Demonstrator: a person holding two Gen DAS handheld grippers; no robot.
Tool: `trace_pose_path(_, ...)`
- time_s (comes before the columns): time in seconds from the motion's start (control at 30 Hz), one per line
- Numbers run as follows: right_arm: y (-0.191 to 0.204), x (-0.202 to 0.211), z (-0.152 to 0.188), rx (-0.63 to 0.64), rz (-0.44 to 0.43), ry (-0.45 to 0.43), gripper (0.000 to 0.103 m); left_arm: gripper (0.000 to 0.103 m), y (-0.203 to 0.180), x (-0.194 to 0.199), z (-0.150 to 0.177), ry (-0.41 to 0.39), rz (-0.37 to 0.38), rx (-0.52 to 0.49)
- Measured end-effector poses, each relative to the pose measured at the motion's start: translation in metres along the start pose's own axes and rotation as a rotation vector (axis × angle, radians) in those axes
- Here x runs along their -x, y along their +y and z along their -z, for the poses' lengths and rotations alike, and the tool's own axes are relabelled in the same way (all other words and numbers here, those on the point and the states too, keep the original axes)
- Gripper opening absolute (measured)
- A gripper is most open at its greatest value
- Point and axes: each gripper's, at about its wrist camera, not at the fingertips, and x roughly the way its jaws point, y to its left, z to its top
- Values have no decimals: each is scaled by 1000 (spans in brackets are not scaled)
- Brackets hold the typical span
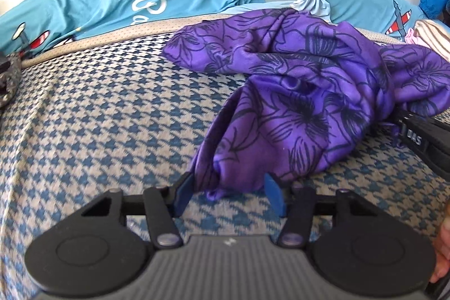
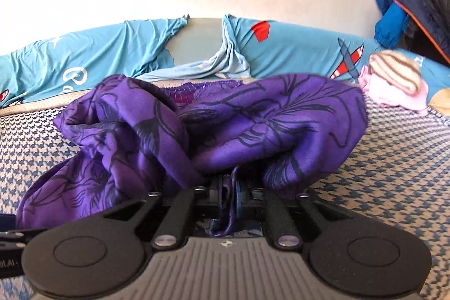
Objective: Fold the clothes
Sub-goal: 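Lower the folded garment onto the bed and open the left gripper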
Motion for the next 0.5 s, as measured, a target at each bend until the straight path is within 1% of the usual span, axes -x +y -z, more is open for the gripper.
trace_pose_path(0.13, -2, 20, 5, 17, 18, -14, 10, 52, 9, 4, 9, 42, 22, 58)
trace_pose_path(0.23, -6, 31, 8, 19, 46, -12, 10, 52, 9, 12, 15, 29, 9, 51)
trace_pose_path(0.4, -15, 42, 14, 11, 94, -1, 9, 52, 8, 26, 25, 19, 23, 51)
trace_pose_path(0.5, -22, 44, 17, 5, 115, 6, 9, 53, 11, 34, 31, 9, 18, 54)
